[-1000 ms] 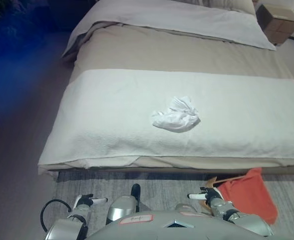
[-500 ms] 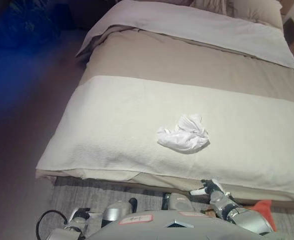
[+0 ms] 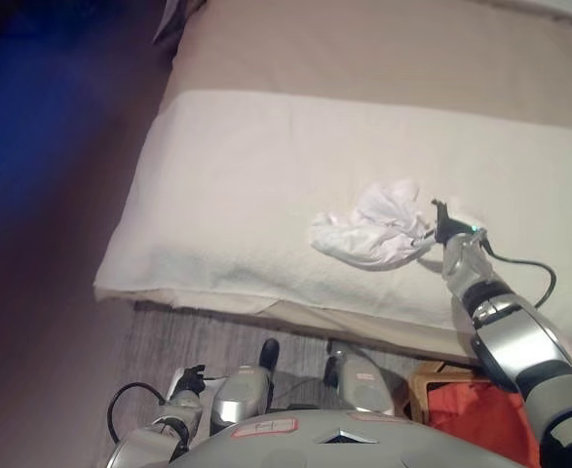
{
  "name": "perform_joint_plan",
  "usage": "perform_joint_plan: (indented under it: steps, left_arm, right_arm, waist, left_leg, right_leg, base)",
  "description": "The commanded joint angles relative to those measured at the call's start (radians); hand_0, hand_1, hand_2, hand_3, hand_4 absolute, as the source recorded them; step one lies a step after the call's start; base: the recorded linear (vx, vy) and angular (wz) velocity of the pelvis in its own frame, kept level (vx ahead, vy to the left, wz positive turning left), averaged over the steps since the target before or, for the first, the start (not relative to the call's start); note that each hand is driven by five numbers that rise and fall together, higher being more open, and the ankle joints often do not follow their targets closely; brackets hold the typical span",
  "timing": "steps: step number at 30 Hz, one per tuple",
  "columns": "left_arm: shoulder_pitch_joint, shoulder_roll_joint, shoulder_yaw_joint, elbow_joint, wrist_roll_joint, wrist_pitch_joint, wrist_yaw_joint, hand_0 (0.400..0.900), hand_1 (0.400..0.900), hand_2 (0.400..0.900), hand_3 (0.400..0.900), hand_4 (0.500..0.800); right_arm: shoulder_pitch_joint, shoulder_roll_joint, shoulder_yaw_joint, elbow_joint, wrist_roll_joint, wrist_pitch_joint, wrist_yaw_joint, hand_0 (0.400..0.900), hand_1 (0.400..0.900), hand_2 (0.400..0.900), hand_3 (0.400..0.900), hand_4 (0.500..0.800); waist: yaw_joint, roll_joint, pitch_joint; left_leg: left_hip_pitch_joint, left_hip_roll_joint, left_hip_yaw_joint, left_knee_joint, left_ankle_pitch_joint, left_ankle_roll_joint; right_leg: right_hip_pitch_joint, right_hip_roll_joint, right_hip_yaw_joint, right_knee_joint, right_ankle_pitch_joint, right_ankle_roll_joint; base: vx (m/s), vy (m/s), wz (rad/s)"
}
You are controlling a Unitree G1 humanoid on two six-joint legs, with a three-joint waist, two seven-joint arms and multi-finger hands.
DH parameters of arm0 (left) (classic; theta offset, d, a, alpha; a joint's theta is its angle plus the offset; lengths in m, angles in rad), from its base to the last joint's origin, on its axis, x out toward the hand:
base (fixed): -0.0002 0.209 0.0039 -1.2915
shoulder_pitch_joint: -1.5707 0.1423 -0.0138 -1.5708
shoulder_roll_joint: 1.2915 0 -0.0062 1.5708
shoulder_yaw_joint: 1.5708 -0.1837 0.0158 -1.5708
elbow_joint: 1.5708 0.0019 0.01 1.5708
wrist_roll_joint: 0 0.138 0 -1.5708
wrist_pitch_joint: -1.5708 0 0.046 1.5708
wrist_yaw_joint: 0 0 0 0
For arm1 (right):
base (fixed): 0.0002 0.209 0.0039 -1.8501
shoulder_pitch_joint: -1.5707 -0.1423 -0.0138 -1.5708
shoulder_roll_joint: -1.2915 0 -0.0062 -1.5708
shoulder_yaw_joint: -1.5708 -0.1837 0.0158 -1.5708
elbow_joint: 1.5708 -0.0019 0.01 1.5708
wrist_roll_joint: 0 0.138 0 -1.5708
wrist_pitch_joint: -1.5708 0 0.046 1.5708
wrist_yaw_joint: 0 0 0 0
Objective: Put the clothes on the bed into the basket.
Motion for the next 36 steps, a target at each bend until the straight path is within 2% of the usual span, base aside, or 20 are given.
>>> perform_joint_plan:
  steps: [1,11,20,21,23,24,25,36]
  left_arm:
    - [-0.015,0.016,-0.027,0.027,-0.059,-0.003,0.050,0.900,0.900,0.900,0.900,0.800]
    - [-0.033,-0.001,-0.063,-0.005,-0.110,-0.015,0.062,0.900,0.900,0.900,0.900,0.800]
    - [-0.043,-0.004,-0.087,-0.056,-0.166,-0.037,0.052,0.900,0.900,0.900,0.900,0.800]
    - [-0.046,-0.004,-0.086,-0.068,-0.188,-0.044,0.047,0.900,0.900,0.900,0.900,0.800]
    - [-0.047,-0.007,-0.087,-0.073,-0.194,-0.048,0.045,0.900,0.900,0.900,0.900,0.800]
    - [-0.043,-0.011,-0.089,-0.084,-0.203,-0.048,0.037,0.900,0.900,0.900,0.900,0.800]
    - [-0.043,-0.011,-0.089,-0.084,-0.203,-0.048,0.037,0.900,0.900,0.900,0.900,0.800]
    - [-0.047,-0.002,-0.103,-0.081,-0.204,-0.048,0.040,0.900,0.900,0.900,0.900,0.800]
  right_arm:
    - [-0.172,-0.038,0.061,0.061,0.017,0.011,-0.048,0.900,0.900,0.900,0.900,0.800]
    - [-0.272,-0.044,0.096,0.096,0.039,0.002,-0.040,0.900,0.900,0.900,0.900,0.800]
    - [-0.374,-0.137,0.107,0.132,0.082,-0.012,-0.030,0.900,0.900,0.900,0.900,0.800]
    - [-0.403,-0.171,0.107,0.108,0.117,-0.030,-0.026,0.900,0.900,0.900,0.900,0.800]
    - [-0.403,-0.187,0.103,0.092,0.143,-0.041,-0.017,0.900,0.900,0.900,0.900,0.800]
    - [-0.413,-0.215,0.108,0.079,0.169,-0.057,-0.003,0.831,0.831,0.831,0.831,0.759]
    - [-0.413,-0.215,0.108,0.080,0.169,-0.057,-0.003,0.410,0.410,0.410,0.410,0.506]
    - [-0.446,-0.243,0.099,0.091,0.226,-0.074,-0.008,0.400,0.400,0.400,0.400,0.500]
  waist:
    - [0.018,0.015,0.051]
    - [0.045,0.062,0.127]
    - [0.074,0.113,0.201]
    - [0.083,0.123,0.219]
    - [0.085,0.126,0.223]
    - [0.093,0.129,0.230]
    - [0.093,0.129,0.229]
    - [0.086,0.123,0.216]
  left_leg:
    - [-0.026,0.042,0.027,-0.124,0.125,-0.031]
    - [-0.094,0.032,0.000,-0.124,0.153,-0.035]
    - [-0.169,0.016,-0.037,-0.124,0.189,-0.042]
    - [-0.190,0.018,-0.040,-0.124,0.197,-0.045]
    - [-0.201,0.018,-0.041,-0.124,0.200,-0.047]
    - [-0.219,0.017,-0.044,-0.124,0.208,-0.052]
    - [-0.220,0.017,-0.044,-0.124,0.208,-0.052]
    - [-0.202,0.004,-0.033,-0.124,0.197,-0.053]
  right_leg:
    - [-0.054,-0.050,0.047,0.091,-0.019,0.085]
    - [-0.116,-0.063,0.034,0.131,-0.027,0.082]
    - [-0.189,-0.084,0.017,0.171,-0.031,0.080]
    - [-0.210,-0.085,0.017,0.175,-0.029,0.081]
    - [-0.219,-0.087,0.017,0.176,-0.028,0.082]
    - [-0.228,-0.093,0.010,0.172,-0.025,0.083]
    - [-0.229,-0.093,0.010,0.172,-0.025,0.083]
    - [-0.188,-0.109,0.010,0.145,-0.012,0.092]
  base:
    - [-0.05,-0.010,0.12]
    - [-0.03,-0.007,0.09]
    - [-0.05,-0.011,0.14]
    - [-0.05,-0.023,0.07]
    - [-0.04,-0.031,0.14]
    - [-0.03,-0.035,0.17]
    - [-0.02,-0.051,0.20]
    - [0.00,-0.005,0.02]
